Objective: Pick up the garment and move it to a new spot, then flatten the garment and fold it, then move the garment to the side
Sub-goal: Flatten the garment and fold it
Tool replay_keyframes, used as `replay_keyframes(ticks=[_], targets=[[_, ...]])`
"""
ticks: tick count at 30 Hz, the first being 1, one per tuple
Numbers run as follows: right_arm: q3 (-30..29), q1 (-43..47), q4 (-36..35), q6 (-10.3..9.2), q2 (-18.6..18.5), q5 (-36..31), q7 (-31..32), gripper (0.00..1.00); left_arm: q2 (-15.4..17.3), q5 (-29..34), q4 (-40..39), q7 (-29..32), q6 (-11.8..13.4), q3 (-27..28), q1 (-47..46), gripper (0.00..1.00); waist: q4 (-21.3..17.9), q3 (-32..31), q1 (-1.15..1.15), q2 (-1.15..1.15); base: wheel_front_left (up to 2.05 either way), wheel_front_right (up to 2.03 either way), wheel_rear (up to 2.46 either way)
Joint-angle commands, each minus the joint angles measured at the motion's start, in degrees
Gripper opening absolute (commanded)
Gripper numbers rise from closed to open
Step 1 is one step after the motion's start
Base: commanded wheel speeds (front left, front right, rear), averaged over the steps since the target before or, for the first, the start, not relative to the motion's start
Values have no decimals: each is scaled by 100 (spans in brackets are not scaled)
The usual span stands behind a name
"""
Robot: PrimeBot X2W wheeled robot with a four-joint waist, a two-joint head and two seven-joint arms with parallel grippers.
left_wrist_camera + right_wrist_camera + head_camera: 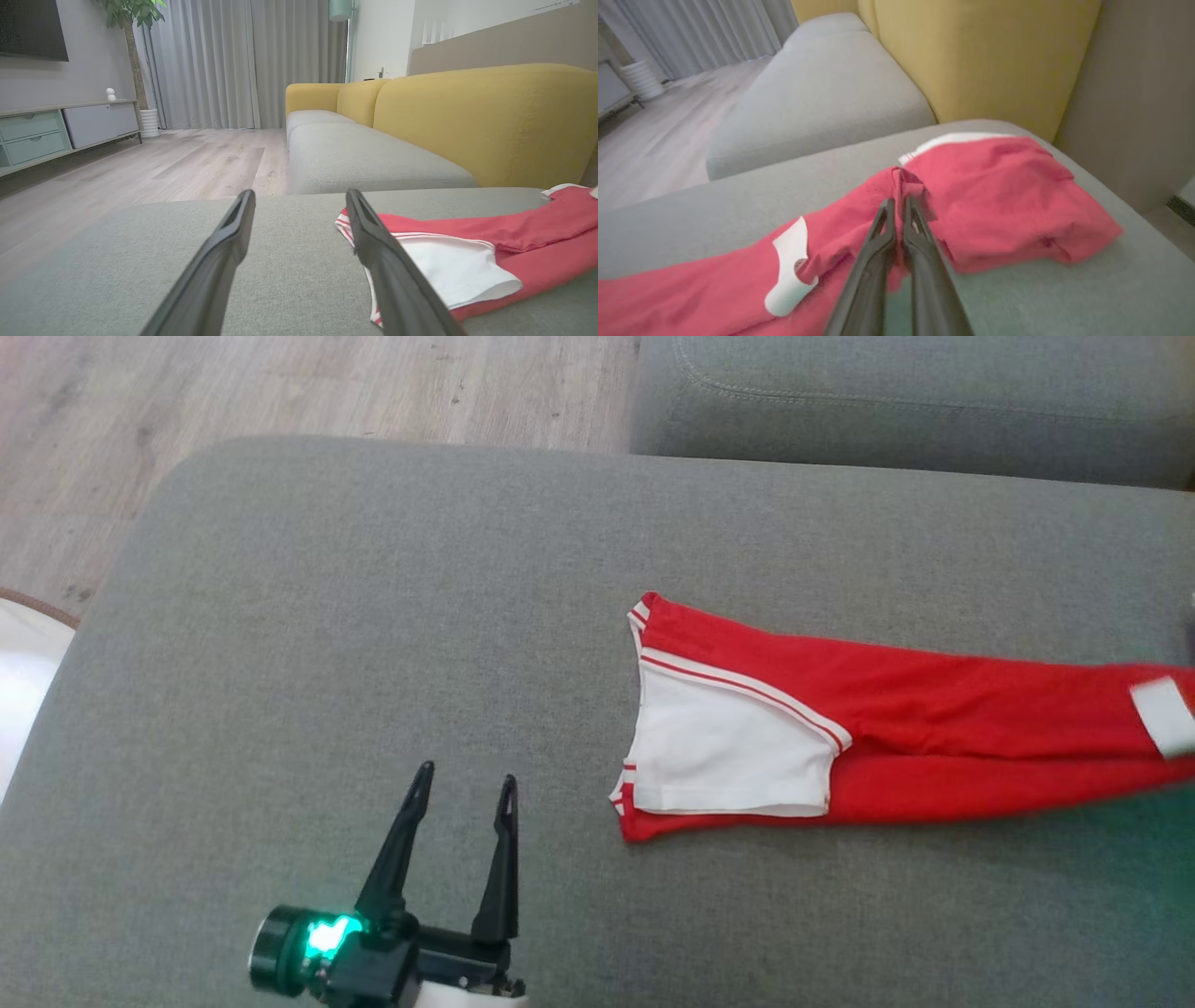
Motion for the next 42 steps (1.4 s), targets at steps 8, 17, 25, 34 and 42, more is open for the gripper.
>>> replay_keyframes(ticks=[8, 17, 25, 34, 42], targets=[[1386, -437, -2001, 21, 86, -156, 337, 0, -184, 170, -69, -54, -302, 287, -116, 100, 150, 18, 0, 0, 0, 0, 0], [2946, -785, -2228, 21, 432, -45, 736, 0, -300, 217, 69, -54, -493, 270, -182, 100, 530, 54, 0, 0, 0, 0, 0], [4103, -883, -1338, 21, 815, 145, 599, 0, -369, 216, 156, -54, -568, 233, -176, 100, 857, 72, 0, 0, 0, 0, 0], [4845, -1050, -528, 21, 1125, 320, 309, 0, -392, 258, 172, -55, -569, 299, -160, 100, 941, 54, 0, 0, 0, 0, 0], [4897, -848, -560, 21, 1172, 232, -779, 100, -401, 32, 126, -55, -608, 503, -10, 100, 643, -258, 0, 0, 0, 0, 0]])
